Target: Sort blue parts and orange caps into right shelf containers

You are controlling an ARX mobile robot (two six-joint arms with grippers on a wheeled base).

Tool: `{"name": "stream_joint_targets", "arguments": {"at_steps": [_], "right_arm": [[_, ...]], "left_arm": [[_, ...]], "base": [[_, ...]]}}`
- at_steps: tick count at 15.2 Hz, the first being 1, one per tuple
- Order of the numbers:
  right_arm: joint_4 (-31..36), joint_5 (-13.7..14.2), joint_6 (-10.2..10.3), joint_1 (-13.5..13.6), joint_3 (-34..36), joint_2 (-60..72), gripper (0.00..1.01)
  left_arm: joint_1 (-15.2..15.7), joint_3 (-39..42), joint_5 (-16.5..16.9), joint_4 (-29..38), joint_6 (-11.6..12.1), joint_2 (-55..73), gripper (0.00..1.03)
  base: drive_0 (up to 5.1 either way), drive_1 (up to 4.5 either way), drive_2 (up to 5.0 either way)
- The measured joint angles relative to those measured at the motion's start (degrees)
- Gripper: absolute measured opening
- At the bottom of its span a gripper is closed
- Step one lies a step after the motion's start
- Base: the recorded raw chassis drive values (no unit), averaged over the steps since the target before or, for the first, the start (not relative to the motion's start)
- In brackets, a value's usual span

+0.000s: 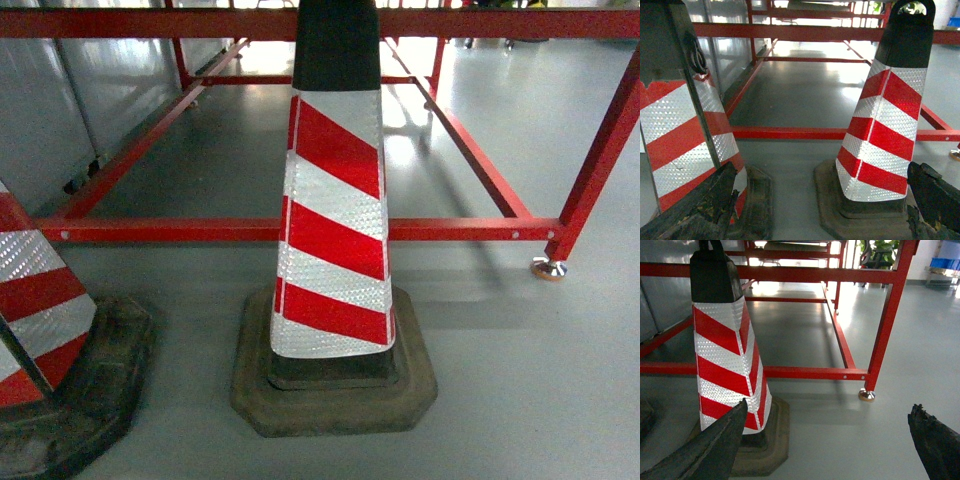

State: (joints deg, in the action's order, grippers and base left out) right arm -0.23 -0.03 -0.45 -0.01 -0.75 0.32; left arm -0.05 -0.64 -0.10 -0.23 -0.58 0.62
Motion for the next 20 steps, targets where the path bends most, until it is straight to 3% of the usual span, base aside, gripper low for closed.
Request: {"name": "stream_joint_targets", "arguments": {"at_steps": [20], "right_arm": [[-0.17, 0.0, 0.0, 0.0, 0.0, 0.0, 0.98]], "left_arm": [[0.0, 0.0, 0.0, -0.17, 0.0, 0.0, 0.98]], "base": [[0.0, 0.0, 0.0]]}}
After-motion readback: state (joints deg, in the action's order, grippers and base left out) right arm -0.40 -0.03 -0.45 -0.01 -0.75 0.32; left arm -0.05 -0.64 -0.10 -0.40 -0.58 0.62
